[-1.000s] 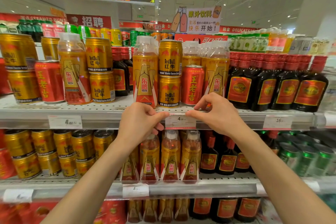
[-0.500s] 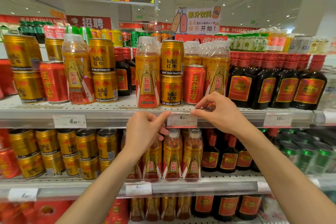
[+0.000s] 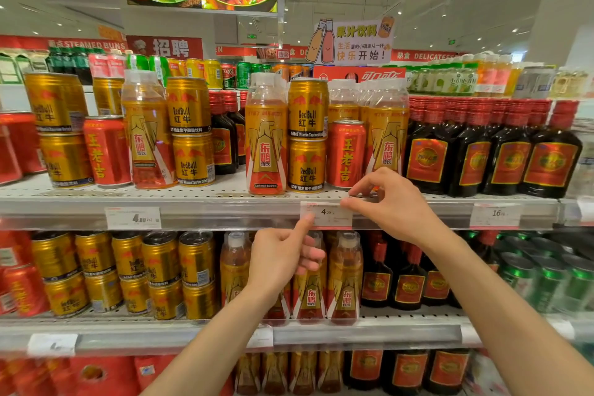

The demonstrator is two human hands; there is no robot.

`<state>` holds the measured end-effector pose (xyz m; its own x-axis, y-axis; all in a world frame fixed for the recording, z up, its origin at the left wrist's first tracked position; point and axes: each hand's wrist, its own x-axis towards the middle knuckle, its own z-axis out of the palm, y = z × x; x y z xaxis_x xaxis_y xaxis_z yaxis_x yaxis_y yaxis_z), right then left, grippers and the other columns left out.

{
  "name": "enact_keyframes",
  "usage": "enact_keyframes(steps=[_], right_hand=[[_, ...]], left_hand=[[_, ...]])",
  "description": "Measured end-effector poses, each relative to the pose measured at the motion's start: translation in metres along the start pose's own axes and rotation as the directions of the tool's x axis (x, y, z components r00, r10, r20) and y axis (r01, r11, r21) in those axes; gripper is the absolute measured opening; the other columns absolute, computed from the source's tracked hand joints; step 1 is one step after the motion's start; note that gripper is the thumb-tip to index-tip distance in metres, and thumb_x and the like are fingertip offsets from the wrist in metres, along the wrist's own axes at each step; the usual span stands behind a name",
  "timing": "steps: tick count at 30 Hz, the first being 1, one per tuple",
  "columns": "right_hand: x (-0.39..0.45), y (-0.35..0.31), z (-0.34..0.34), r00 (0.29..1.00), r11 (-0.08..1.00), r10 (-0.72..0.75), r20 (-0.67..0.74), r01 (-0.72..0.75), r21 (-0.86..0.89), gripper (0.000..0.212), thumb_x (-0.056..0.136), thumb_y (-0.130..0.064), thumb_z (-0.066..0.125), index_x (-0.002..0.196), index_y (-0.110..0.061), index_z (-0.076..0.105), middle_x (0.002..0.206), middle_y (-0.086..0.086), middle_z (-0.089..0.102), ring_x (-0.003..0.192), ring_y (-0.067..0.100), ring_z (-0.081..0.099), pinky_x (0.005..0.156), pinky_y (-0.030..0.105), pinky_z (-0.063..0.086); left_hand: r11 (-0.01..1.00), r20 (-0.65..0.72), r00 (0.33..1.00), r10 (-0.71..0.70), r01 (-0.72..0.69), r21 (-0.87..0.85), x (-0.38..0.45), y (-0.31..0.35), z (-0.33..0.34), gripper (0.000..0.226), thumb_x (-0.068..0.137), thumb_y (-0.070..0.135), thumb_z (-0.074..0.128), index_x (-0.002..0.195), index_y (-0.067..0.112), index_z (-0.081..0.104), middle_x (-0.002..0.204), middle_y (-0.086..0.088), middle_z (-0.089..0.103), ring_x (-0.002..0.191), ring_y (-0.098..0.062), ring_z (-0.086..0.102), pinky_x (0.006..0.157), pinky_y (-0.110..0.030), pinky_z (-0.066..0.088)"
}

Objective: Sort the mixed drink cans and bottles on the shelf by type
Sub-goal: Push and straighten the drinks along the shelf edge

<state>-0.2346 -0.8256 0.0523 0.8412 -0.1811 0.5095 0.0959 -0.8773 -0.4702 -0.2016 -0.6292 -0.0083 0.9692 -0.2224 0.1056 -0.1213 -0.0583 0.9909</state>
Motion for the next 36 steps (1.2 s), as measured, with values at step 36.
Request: enact_keyframes(steps=[36], right_hand=[[0.078,-0.08,-0.012,0.986,0.974,-0.105,-0.131,0.128,0.185,0.083,0.09,-0.05,0.07,0.157,-0.038,0.023,0.15,0.002,0.05,0.113,0.038,0.067,0.098,0.055,0.054]], left_hand=[[0.988,0.102,0.994,0.042,-0.057,0.146,0.012,0.01,-0.016,0.053,0.096,0.049,0.062,0.074,0.003,0.077,0.065,-0.013,0.077,0.06,-0.028,0.073,0.046,-0.021,0.049]])
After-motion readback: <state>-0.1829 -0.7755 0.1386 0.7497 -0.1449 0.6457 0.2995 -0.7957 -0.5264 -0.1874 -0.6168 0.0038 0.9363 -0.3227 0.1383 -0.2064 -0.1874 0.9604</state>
